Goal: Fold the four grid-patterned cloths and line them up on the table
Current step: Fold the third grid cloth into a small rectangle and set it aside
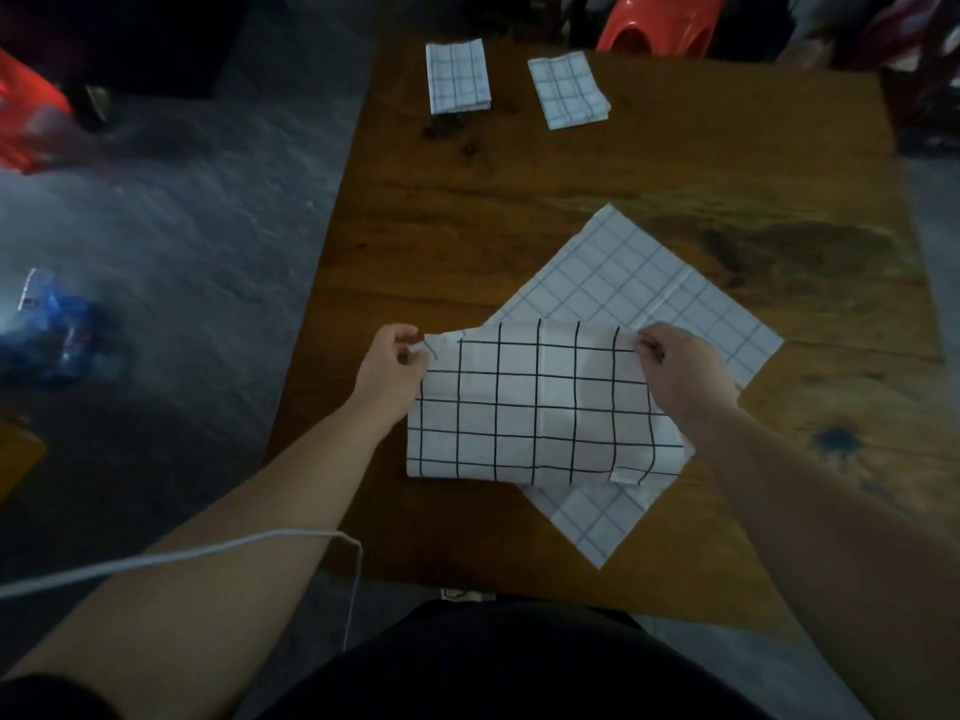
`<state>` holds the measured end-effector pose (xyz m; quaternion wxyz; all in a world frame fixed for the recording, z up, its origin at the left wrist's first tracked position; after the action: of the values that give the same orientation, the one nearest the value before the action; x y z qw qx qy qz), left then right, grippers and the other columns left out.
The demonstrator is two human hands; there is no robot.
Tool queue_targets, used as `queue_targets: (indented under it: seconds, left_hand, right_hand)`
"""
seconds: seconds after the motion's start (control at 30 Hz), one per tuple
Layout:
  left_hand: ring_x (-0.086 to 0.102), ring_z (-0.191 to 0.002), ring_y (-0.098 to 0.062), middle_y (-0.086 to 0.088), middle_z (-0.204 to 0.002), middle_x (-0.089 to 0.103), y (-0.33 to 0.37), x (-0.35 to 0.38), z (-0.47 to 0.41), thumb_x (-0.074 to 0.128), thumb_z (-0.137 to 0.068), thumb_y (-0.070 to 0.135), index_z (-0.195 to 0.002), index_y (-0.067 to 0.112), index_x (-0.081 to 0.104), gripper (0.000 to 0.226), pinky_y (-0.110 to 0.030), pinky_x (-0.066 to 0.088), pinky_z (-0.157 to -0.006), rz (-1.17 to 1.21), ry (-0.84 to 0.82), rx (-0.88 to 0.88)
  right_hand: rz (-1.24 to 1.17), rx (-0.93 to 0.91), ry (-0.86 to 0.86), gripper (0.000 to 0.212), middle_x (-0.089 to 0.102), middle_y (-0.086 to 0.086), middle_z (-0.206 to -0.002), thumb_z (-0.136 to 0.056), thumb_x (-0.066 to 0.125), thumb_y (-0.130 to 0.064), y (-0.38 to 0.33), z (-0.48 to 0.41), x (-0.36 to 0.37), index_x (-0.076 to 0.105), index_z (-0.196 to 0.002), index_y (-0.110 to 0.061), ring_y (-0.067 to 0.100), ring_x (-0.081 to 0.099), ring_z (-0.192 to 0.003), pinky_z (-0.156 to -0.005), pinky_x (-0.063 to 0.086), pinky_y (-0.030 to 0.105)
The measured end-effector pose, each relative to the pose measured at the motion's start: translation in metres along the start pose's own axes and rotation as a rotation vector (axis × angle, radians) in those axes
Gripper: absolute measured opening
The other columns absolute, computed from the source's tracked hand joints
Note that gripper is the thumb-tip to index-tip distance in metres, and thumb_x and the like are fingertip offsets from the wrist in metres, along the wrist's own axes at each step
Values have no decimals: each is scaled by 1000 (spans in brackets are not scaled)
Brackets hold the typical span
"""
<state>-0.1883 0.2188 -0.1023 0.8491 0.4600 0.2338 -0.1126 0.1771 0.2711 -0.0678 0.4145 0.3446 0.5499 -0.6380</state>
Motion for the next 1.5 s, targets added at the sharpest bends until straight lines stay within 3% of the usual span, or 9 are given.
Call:
queue_targets:
  seconds: [0.13, 0.37, 0.5, 0.63, 0.87, 1.0, 1.17, 1.33, 1.5]
  left_hand:
    - [57, -89, -7, 4, -130, 57, 5, 18, -25, 60, -100, 22, -152, 28, 31, 60, -24, 48, -68, -23, -36, -104]
    - [42, -141, -23, -2, -162, 30, -12, 30, -9, 60, -100, 32, -159, 31, 20, 71, -47, 42, -111, -164, -28, -95]
    - [51, -125, -14, -2, -150, 43, -29, 13, 10, 63, -97, 20, -153, 26, 34, 64, -27, 49, -91, -150, 113, -127]
    - [50, -84, -1, 2, -125, 55, -57, 11, 32, 61, -99, 16, -144, 20, 43, 49, -17, 38, -64, -175, 93, -171]
    - [54, -86, -6, 5, -114, 53, -91, 20, 60, 58, -101, 31, -136, 17, 49, 38, -23, 42, -64, -240, -65, -176]
    - [57, -77, -10, 5, -96, 58, -103, 18, 71, 54, -103, 35, -132, 16, 52, 35, -25, 41, -60, -284, -79, -247]
    - [62, -89, -18, 0, -102, 62, -114, 17, 83, 60, -100, 25, -127, 18, 58, 28, -32, 53, -74, -168, -112, -302]
    - [61, -87, -20, -6, -102, 63, -114, 24, 91, 61, -100, 26, -118, 18, 61, 20, -27, 47, -66, -91, -145, -314]
    - [55, -79, -20, -7, -93, 60, -119, 25, 88, 60, -101, 26, -115, 11, 61, 21, -32, 49, -69, 93, -103, -430]
  right_hand:
    - [21, 17, -96, 14, 65, 0, -102, -102, 47, -30, 13, -42, 28, 61, -101, -26, 23, 60, -86, -74, 52, 39]
    - [-122, 237, -83, 47, 45, 6, -143, -99, 59, -32, 51, -38, 40, 43, -142, -22, 29, 48, -127, -97, 50, 51]
    - [-282, 321, 60, 38, 56, 1, -127, -103, 50, -32, 68, 14, 16, 49, -138, -16, 18, 56, -112, -87, 47, 37]
    - [-413, 502, -64, 28, 61, -2, -107, -106, 45, -31, 87, 78, 34, 56, -127, -16, 18, 58, -92, -73, 44, 34]
    - [-489, 611, -103, 30, 58, -11, -98, -103, 43, -13, 89, 137, 65, 59, -128, -16, 9, 55, -83, -67, 44, 30]
    - [-479, 638, -116, 38, 62, 4, -114, -98, 41, -3, 90, 147, 69, 58, -130, -12, 23, 58, -102, -88, 50, 41]
    - [-537, 622, -162, 35, 65, 7, -101, -96, 55, -4, 85, 164, 73, 57, -129, -15, 24, 63, -85, -64, 50, 33]
    - [-446, 544, -148, 49, 56, 13, -135, -97, 64, -32, 79, 162, 68, 54, -139, -8, 30, 52, -125, -105, 45, 48]
    - [-332, 515, -192, 35, 68, 20, -101, -100, 59, -35, 83, 153, 65, 67, -101, 0, 29, 62, -85, -74, 50, 41]
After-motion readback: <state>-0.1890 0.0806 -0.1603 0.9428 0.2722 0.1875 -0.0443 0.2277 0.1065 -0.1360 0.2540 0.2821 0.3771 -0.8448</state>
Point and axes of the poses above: each hand's wrist, its own z-axis away from the middle knuckle, its own x-axis out of the palm, y = z × x, the point moved 9 cm from there along -z, towards the middle knuckle
